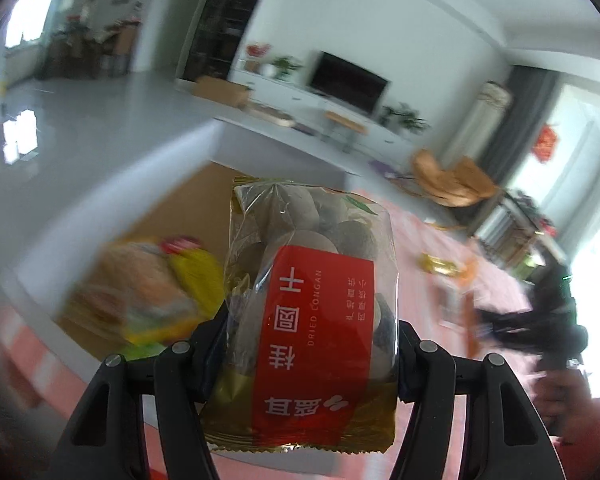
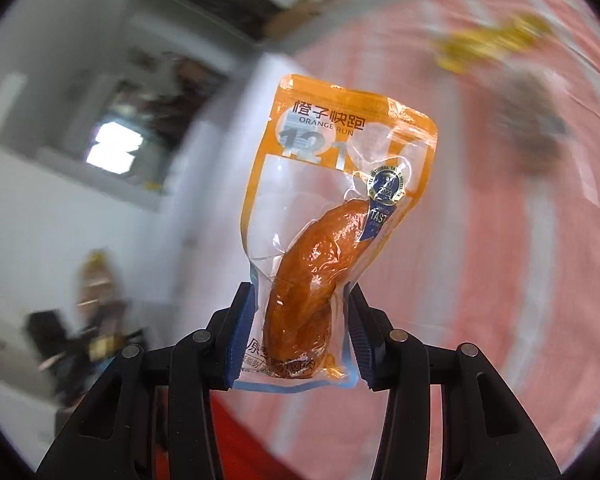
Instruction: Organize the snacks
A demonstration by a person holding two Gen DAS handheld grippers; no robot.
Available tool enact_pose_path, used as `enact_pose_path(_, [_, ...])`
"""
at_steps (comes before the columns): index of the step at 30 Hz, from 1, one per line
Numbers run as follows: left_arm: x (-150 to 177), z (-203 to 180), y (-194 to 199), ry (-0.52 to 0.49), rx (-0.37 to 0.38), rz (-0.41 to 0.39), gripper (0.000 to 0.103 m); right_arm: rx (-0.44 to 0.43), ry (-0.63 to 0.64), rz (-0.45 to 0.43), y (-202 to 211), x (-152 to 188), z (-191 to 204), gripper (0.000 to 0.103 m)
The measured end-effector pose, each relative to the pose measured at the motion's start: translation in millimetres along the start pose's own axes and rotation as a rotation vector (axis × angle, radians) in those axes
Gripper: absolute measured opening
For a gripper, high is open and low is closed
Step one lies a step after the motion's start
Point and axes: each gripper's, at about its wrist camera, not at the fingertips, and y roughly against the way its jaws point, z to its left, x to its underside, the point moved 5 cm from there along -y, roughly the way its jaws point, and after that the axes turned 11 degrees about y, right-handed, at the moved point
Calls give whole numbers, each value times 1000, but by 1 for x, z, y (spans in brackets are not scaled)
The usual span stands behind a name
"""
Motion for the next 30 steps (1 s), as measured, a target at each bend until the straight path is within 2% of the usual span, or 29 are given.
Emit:
enact_pose_path(2, [-15, 26, -6, 29, -73, 7, 63, -70, 71, -9, -9, -16, 44, 48])
enact_pose_path(5, [-27, 53, -17, 40, -163, 27, 63, -160, 196, 21, -51, -39, 125, 53])
enact_pose_path(6, [-28, 59, -21, 35, -194, 40, 64, -163, 241, 34, -68, -42, 148, 62])
enact_pose_path(7, [-28, 66, -25, 34, -237, 50, 69, -146, 282, 52, -86, -43, 167, 73])
enact_pose_path(8, [-28, 73, -27, 36, -277, 49, 73, -118, 308, 76, -97, -41, 173, 78])
enact_pose_path(9, [-28, 79, -27, 41, -300, 39, 82, -100, 330, 110, -112, -39, 182, 89])
enact_pose_path(11, [-26, 87, -22, 54, -318, 4, 88, -61, 357, 154, -130, -28, 190, 90])
enact_pose_path(13, [-23, 93, -15, 77, -330, -36, 93, -28, 369, 145, -126, -19, 186, 90])
enact_pose_path(15, [-19, 90, -5, 104, -311, -77, 93, 25, 368, 98, -104, -14, 162, 93])
enact_pose_path(17, [-16, 79, 2, 106, -258, -97, 93, 109, 385, 45, -83, -14, 129, 95])
enact_pose_path(19, [-7, 50, 10, 74, -186, -108, 94, 254, 424, 0, -56, -5, 87, 96])
enact_pose_path(21, [5, 21, 16, 24, -115, -97, 97, 443, 452, -18, -34, 6, 36, 96])
enact_pose_path(23, [24, -26, 14, -58, -22, -64, 99, 606, 430, -11, -9, 30, -17, 96])
enact_pose_path(26, [61, -91, 1, -177, 89, 11, 103, 781, 353, -9, 43, 61, -89, 96])
enact_pose_path(28, [92, -131, -19, -236, 151, 88, 103, 847, 299, -19, 74, 81, -120, 96])
enact_pose_path(30, [118, -160, -47, -270, 171, 162, 103, 895, 259, -39, 114, 97, -144, 96])
